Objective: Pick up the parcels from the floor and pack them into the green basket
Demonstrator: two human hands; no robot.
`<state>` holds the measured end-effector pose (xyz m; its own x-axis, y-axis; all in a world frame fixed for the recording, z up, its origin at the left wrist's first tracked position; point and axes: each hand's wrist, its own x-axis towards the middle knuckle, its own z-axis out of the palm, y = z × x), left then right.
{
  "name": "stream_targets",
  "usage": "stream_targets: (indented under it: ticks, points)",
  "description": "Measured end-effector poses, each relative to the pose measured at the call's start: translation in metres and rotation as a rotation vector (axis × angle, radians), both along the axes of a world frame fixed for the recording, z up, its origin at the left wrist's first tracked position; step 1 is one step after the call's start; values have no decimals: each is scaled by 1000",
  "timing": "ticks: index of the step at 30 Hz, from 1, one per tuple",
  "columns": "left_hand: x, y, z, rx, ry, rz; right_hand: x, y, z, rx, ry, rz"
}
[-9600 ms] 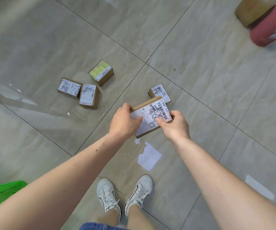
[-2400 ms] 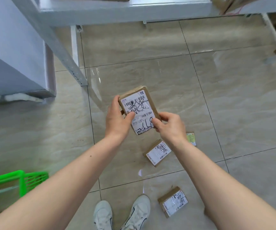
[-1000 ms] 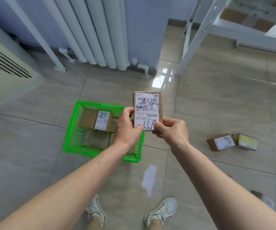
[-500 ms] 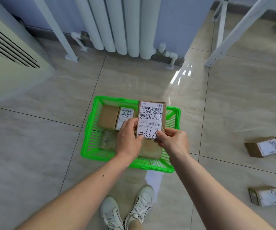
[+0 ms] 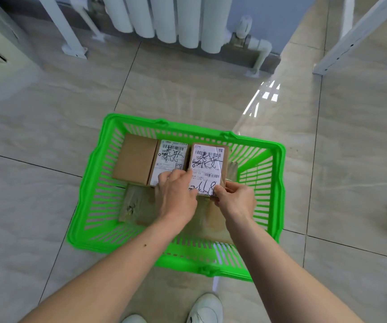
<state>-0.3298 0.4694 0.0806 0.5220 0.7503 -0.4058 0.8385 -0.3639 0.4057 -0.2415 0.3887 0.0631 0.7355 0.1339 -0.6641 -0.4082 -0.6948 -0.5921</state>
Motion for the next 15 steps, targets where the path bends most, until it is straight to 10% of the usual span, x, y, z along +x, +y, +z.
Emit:
stream_targets:
  ticks: [15]
  points:
    - [9,4,-16,-14,106,-54,7,3,-39,-96,78,143]
